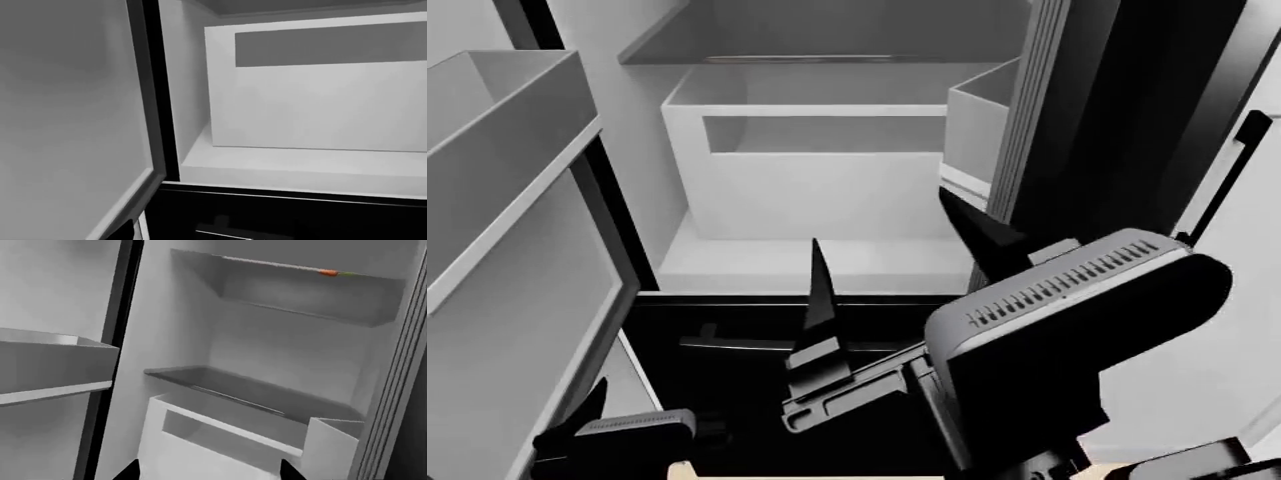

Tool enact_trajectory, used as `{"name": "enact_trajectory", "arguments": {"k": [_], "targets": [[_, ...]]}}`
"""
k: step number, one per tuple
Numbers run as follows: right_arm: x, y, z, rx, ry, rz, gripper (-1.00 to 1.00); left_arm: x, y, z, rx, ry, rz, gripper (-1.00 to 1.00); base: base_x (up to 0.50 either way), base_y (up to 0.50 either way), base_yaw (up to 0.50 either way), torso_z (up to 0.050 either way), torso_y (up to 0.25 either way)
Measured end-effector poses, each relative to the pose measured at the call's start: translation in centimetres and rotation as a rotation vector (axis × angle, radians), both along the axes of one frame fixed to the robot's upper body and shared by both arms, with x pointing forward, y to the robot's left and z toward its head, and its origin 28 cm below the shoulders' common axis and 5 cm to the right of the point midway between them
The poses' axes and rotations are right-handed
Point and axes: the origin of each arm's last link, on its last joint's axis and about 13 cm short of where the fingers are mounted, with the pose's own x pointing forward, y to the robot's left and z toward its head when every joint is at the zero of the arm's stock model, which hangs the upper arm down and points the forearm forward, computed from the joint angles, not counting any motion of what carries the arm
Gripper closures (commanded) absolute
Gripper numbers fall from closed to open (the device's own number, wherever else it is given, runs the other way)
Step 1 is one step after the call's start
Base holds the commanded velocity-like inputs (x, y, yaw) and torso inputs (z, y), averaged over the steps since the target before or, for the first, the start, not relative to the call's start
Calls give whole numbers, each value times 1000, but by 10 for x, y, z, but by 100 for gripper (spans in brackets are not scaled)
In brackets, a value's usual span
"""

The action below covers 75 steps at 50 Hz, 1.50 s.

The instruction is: Open the fridge doors

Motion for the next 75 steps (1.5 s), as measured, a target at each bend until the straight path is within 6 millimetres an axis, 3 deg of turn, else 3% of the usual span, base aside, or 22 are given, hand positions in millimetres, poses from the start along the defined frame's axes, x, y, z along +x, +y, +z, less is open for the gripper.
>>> {"name": "enact_trajectory", "arguments": {"k": [23,37,57,75], "targets": [[24,37,-4,87,177,155,-100,3,-2,-1,-3,8,16,-100,0,0,0,0,0],[58,53,-17,85,264,112,-100,2,0,-2,-6,10,16,-100,0,0,0,0,0],[104,59,-34,61,329,3,-100,0,2,-3,-10,12,18,-100,0,0,0,0,0],[132,50,-55,55,376,-86,-100,-1,3,-4,-12,14,20,-100,0,0,0,0,0]]}}
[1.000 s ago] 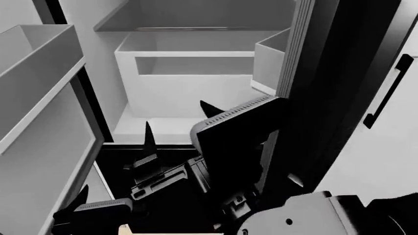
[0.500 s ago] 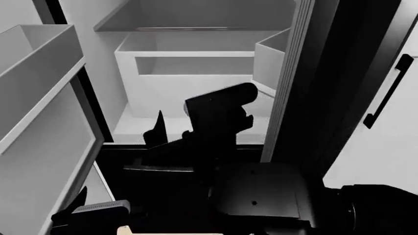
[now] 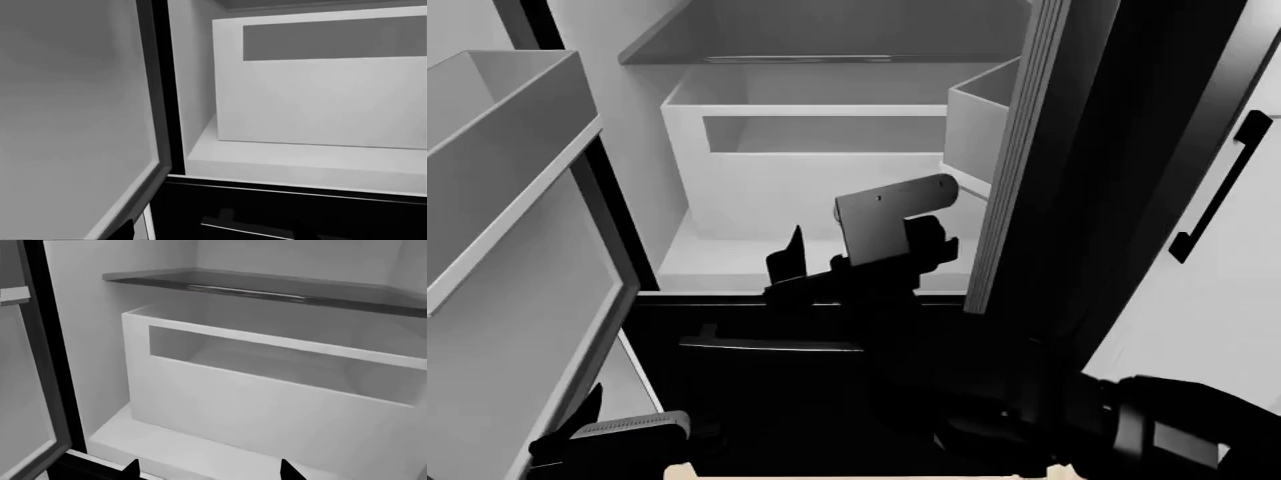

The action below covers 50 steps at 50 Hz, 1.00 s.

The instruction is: Open the fridge doors

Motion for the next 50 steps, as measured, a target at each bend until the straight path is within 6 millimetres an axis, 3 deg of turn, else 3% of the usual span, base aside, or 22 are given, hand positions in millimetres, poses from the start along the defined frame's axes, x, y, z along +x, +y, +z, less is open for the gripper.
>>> {"name": "enact_trajectory", "arguments": {"k": [35,50], "targets": [[-12,-32,-36,-144,26,-217,-100,1,0,-1,0,1,0,-100,0,0,0,0,0],[-29,-58,-49,-288,25,-367,-100,1,0,0,-1,-1,0,-100,0,0,0,0,0]]}}
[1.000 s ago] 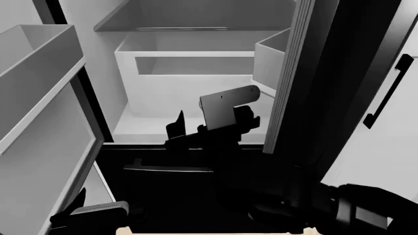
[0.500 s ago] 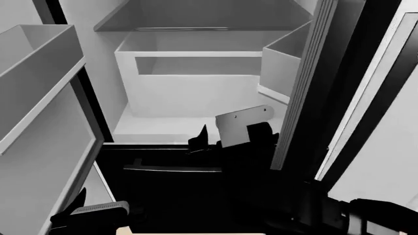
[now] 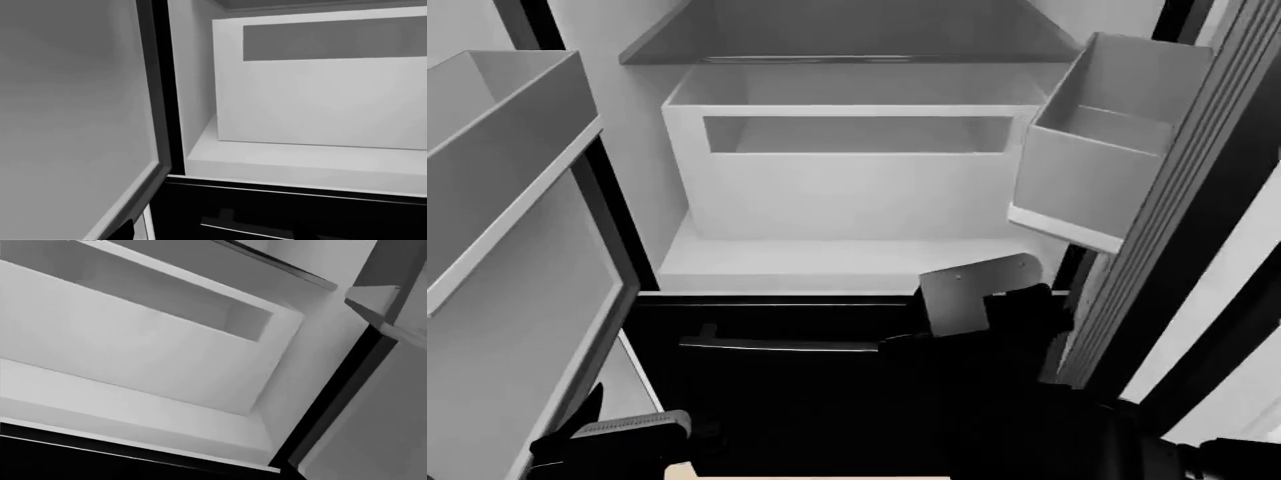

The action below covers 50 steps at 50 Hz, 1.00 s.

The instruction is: Open the fridge doors

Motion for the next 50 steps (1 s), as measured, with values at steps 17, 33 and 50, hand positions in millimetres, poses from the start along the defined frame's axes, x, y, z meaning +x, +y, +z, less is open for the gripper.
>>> {"name": "enact_trajectory", "arguments": {"k": [17,33,50], "targets": [[-20,-35,-16,-130,35,-145,-100,0,-1,1,0,-2,-1,-100,0,0,0,0,0],[-29,-65,-25,-256,76,-259,-100,3,-3,2,-3,-3,-1,-100,0,0,0,0,0],[-31,-91,-32,-335,93,-364,-100,5,-5,3,-5,-2,-1,-100,0,0,0,0,0]]}}
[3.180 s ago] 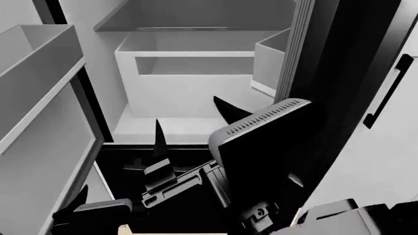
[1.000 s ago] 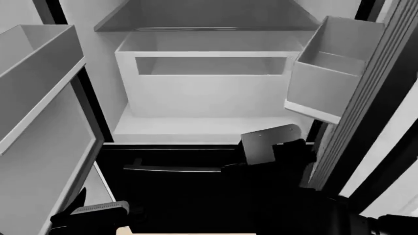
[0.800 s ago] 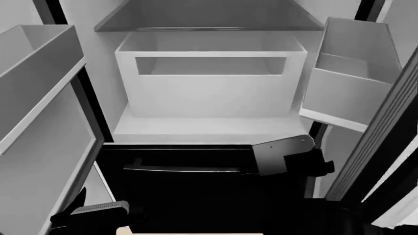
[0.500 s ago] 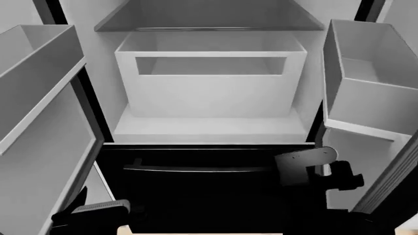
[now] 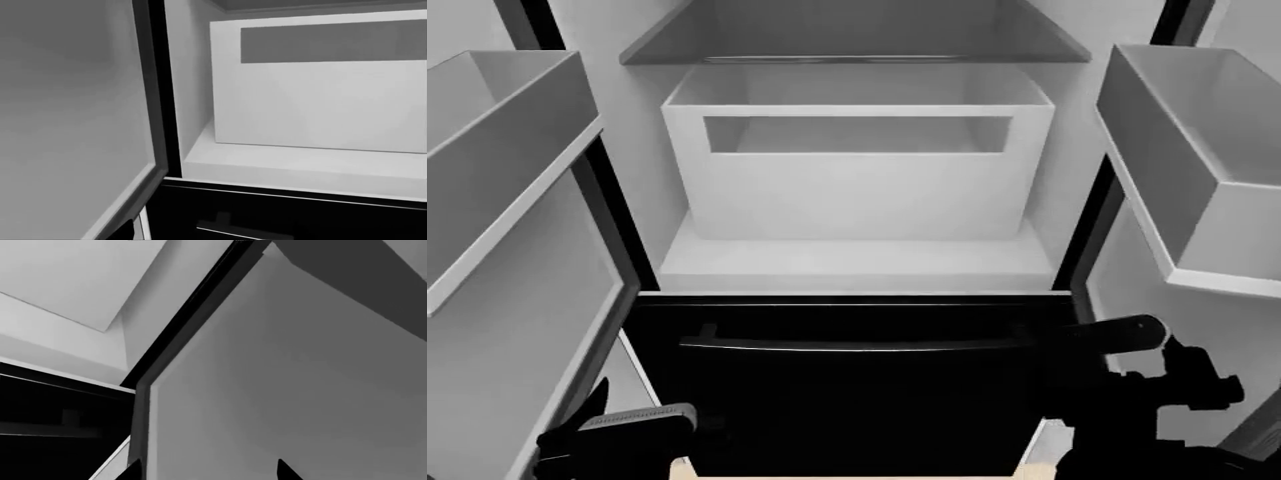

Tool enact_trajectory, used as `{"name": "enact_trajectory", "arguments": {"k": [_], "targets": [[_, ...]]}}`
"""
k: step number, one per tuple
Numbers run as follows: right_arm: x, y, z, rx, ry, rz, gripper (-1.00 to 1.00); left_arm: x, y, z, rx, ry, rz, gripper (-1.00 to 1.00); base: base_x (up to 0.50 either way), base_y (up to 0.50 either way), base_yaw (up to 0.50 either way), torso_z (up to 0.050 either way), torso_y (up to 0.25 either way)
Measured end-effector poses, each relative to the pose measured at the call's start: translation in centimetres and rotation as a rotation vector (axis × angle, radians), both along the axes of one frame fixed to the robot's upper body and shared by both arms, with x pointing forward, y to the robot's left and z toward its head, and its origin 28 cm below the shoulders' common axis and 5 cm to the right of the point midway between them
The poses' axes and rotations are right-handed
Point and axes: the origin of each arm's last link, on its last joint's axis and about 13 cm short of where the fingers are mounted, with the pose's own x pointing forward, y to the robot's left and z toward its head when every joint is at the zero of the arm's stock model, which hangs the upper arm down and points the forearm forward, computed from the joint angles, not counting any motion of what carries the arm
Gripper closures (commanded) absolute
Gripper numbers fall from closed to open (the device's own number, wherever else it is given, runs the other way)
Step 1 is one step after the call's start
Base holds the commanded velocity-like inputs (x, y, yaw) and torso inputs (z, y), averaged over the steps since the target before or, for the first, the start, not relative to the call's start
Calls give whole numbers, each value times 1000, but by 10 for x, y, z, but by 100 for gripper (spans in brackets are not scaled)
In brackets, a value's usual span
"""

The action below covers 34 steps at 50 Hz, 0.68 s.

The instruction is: Open the fridge doors

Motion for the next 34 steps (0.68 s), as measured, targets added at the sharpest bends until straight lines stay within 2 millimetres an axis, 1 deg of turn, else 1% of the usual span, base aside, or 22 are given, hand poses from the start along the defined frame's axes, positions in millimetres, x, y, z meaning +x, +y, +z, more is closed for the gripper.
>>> {"name": "enact_trajectory", "arguments": {"k": [5,13,19,25,34], "targets": [[0,-8,-1,-22,6,-24,-100,0,0,0,0,1,0,-100,0,0,0,0,0],[5,-39,-11,-85,21,-122,-100,-1,0,0,1,4,1,-100,0,0,0,0,0],[6,-53,-14,-101,21,-168,-100,-1,0,0,2,4,2,-100,0,0,0,0,0],[7,-61,-16,-108,18,-189,-100,-1,0,0,1,4,2,-100,0,0,0,0,0],[6,-61,-18,-109,4,-175,-100,-1,0,0,0,4,3,-100,0,0,0,0,0]]}}
